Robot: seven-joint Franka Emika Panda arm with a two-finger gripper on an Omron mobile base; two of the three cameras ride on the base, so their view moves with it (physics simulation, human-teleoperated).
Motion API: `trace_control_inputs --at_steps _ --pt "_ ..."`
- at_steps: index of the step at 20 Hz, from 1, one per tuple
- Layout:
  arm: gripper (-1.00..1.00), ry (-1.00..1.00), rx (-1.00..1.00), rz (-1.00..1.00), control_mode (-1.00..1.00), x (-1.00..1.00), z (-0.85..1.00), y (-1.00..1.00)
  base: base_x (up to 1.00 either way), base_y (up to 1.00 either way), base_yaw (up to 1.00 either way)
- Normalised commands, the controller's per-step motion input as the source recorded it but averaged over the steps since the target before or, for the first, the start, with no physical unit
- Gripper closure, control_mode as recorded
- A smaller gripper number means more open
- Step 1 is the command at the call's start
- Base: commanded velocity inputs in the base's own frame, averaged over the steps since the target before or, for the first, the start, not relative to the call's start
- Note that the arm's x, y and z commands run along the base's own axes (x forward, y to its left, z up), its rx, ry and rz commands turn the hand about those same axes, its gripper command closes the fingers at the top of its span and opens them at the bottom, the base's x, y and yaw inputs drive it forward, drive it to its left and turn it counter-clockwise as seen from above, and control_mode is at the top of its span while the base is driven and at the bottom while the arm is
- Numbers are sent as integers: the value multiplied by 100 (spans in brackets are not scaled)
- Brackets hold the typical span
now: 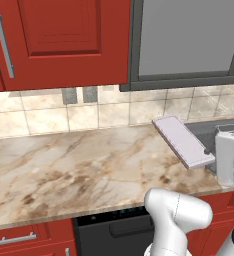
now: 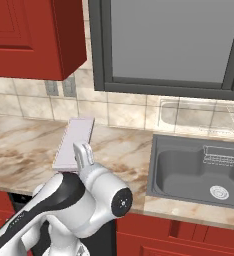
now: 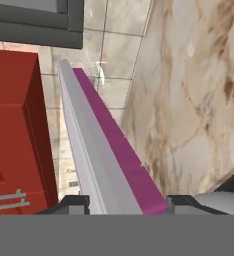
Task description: The ice cube tray has been filled with water. Take the tray and place it in the freezer to make ice. Close the freezer door after placing the tray.
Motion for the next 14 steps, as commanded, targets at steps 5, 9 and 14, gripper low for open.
trace_control_inputs --at_steps 5,9,14 --pt "100 0 0 13 -100 0 0 23 0 0 0" --pt "100 0 -1 9 -100 0 0 16 0 0 0" --pt "100 0 0 5 -100 4 3 5 0 0 0"
